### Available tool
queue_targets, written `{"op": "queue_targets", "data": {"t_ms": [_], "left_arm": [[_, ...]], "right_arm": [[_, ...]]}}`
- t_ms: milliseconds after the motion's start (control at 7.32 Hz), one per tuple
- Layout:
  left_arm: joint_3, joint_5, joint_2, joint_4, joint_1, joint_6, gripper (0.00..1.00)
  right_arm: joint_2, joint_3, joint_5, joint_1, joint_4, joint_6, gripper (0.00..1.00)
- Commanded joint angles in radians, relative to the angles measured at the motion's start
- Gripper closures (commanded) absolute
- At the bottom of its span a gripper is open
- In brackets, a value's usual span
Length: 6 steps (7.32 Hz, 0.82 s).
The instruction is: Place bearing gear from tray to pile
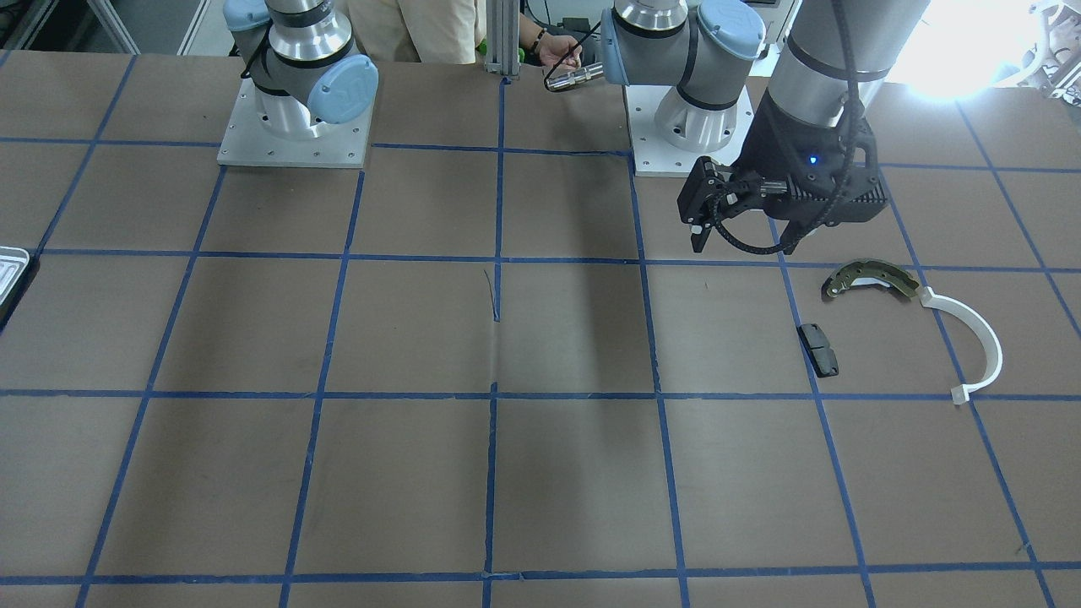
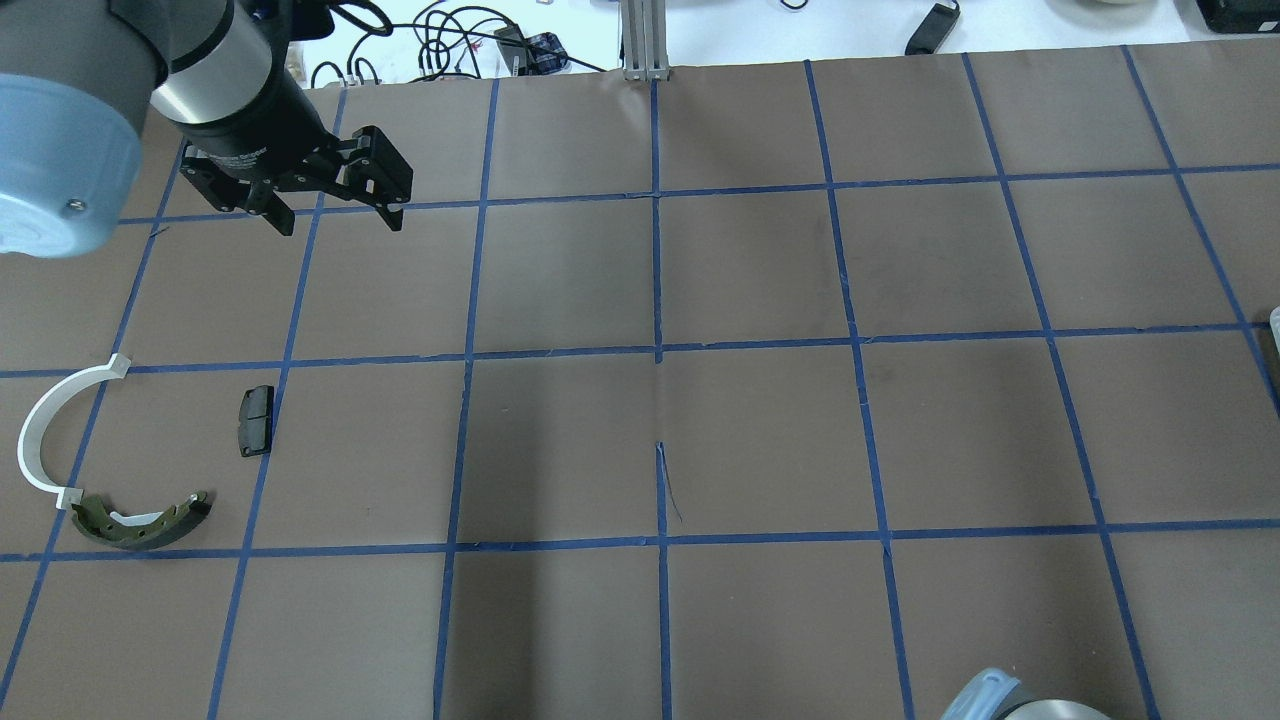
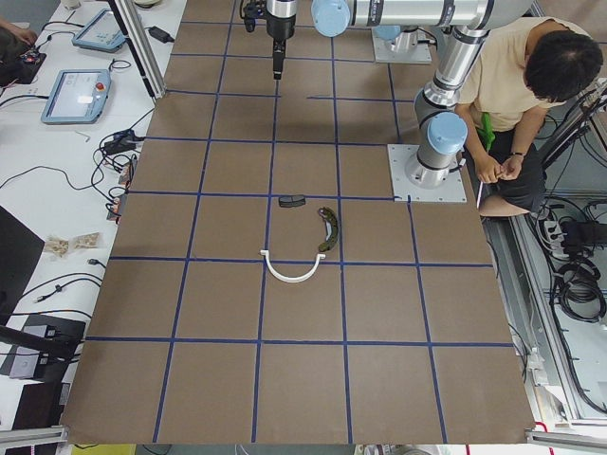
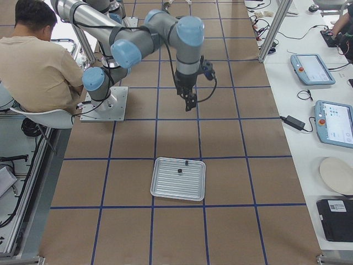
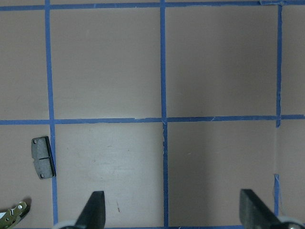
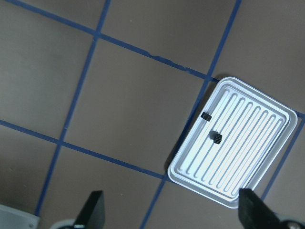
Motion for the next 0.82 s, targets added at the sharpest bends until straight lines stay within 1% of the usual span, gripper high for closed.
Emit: {"op": "queue_targets", "data": {"t_ms": [0, 137, 273, 410, 547, 683], "left_arm": [[0.001, 0.000, 0.000, 0.001, 0.000, -0.002, 0.00], [0.001, 0.000, -0.002, 0.001, -0.002, -0.004, 0.00], [0.001, 0.000, -0.003, 0.001, -0.002, -0.005, 0.00], [0.001, 0.000, -0.003, 0.001, -0.003, -0.007, 0.00], [0.001, 0.000, -0.005, 0.003, -0.003, -0.007, 0.00], [0.001, 0.000, -0.003, 0.003, -0.003, -0.008, 0.00]], "right_arm": [[0.193, -0.002, 0.004, -0.155, -0.166, -0.359, 0.00], [0.291, 0.016, 0.007, -0.156, -0.286, -0.480, 0.00], [0.370, 0.024, 0.025, -0.156, -0.322, -0.497, 0.01], [0.421, 0.033, 0.048, -0.157, -0.357, -0.518, 0.00], [0.442, 0.053, 0.053, -0.157, -0.377, -0.509, 0.00], [0.444, 0.090, 0.053, -0.157, -0.420, -0.497, 0.07]]}}
